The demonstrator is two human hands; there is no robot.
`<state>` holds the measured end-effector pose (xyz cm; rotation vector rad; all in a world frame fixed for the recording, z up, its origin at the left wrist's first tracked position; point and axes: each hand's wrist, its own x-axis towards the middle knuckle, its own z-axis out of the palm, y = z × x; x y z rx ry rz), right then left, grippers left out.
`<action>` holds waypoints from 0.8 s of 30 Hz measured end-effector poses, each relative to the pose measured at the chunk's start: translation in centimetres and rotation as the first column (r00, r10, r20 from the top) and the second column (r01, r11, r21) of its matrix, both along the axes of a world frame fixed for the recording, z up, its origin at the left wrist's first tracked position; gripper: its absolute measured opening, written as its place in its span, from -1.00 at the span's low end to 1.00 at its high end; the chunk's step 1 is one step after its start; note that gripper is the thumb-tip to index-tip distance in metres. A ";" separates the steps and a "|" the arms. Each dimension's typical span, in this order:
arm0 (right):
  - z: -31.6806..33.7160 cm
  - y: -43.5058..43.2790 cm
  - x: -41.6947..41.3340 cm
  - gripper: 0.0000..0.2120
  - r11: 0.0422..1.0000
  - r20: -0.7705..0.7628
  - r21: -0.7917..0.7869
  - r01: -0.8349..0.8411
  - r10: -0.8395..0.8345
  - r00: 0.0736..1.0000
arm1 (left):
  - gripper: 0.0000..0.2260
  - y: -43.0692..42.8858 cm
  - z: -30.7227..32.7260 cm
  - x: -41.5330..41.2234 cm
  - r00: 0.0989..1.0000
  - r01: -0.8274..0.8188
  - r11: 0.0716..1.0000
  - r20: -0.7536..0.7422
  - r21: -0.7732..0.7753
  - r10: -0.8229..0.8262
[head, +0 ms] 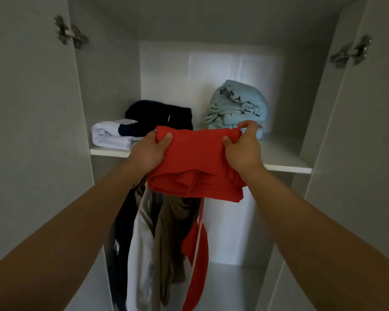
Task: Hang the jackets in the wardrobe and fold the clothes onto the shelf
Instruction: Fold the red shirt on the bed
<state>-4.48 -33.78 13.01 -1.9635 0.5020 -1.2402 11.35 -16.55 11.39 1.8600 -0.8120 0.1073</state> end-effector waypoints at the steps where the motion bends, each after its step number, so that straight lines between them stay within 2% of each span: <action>1: 0.7 -1.1 1.6 -0.67 1.000 -0.002 -0.008 0.008 -0.008 1.000 | -0.50 -1.1 0.6 1.7 0.999 0.018 1.000 -0.046 -0.016 -0.019; 3: 2.1 -3.2 4.9 -0.66 0.999 -0.009 -0.032 0.018 -0.018 1.000 | -0.52 -2.9 1.6 4.5 0.989 0.046 0.996 -0.134 -0.077 -0.056; 6: 5.0 -6.4 10.2 -0.67 0.985 -0.074 -0.164 0.049 -0.062 0.995 | -0.62 -5.6 3.0 7.8 0.942 0.033 0.972 -0.317 -0.233 -0.108; 8: 7.0 -8.5 14.1 -0.70 0.967 -0.102 -0.248 0.053 -0.081 0.991 | -0.60 -7.9 3.4 9.8 0.900 -0.043 0.945 -0.423 -0.324 -0.104; 10: 7.9 -10.2 18.0 -0.67 0.928 -0.194 -0.365 0.075 -0.154 0.969 | -0.48 -9.9 2.8 12.0 0.925 -0.186 0.959 -0.368 -0.211 0.098; 11: 7.5 -10.9 19.7 -0.60 0.892 -0.283 -0.444 0.091 -0.236 0.930 | -0.41 -10.4 2.1 12.5 0.938 -0.271 0.959 -0.247 -0.078 0.245; 12: 6.7 -11.3 21.2 -0.52 0.854 -0.385 -0.513 0.084 -0.316 0.867 | -0.36 -10.7 1.2 12.8 0.934 -0.352 0.934 -0.043 0.057 0.355; 13: 5.7 -11.5 22.3 -0.47 0.831 -0.511 -0.556 0.026 -0.366 0.778 | -0.35 -10.8 0.2 12.8 0.906 -0.403 0.902 0.203 0.156 0.370; 14: 4.6 -11.6 23.2 -0.46 0.805 -0.656 -0.585 -0.099 -0.398 0.641 | -0.40 -11.1 -0.8 12.9 0.867 -0.386 0.894 0.419 0.227 0.268; 15: 3.5 -11.7 24.2 -0.47 0.769 -0.788 -0.571 -0.287 -0.416 0.454 | -0.46 -11.3 -1.5 13.2 0.830 -0.305 0.899 0.551 0.314 0.089; 16: 2.7 -11.9 25.0 -0.47 0.750 -0.872 -0.490 -0.445 -0.424 0.246 | -0.51 -11.6 -2.2 13.8 0.805 -0.218 0.876 0.587 0.430 -0.089; 17: 2.3 -12.2 25.8 -0.47 0.737 -0.898 -0.411 -0.536 -0.429 0.099 | -0.53 -11.7 -2.5 14.1 0.801 -0.165 0.822 0.561 0.545 -0.211; 18: 2.4 -12.4 26.4 -0.48 0.743 -0.907 -0.358 -0.565 -0.421 0.021 | -0.49 -11.8 -2.6 14.5 0.809 -0.143 0.769 0.521 0.623 -0.272; 21: 3.1 -13.5 28.3 -0.55 0.733 -0.925 -0.330 -0.595 -0.377 0.048 | -0.14 -11.9 -2.6 15.1 0.822 -0.154 0.693 0.481 0.704 -0.306; 22: 3.2 -14.0 29.0 -0.57 0.711 -0.923 -0.342 -0.614 -0.377 0.078 | -0.09 -12.1 -2.7 15.0 0.820 -0.184 0.670 0.489 0.719 -0.299; 24: 2.6 -14.9 30.4 -0.60 0.708 -0.935 -0.346 -0.615 -0.314 0.164 | -0.12 -12.8 -3.0 15.1 0.817 -0.281 0.639 0.527 0.716 -0.231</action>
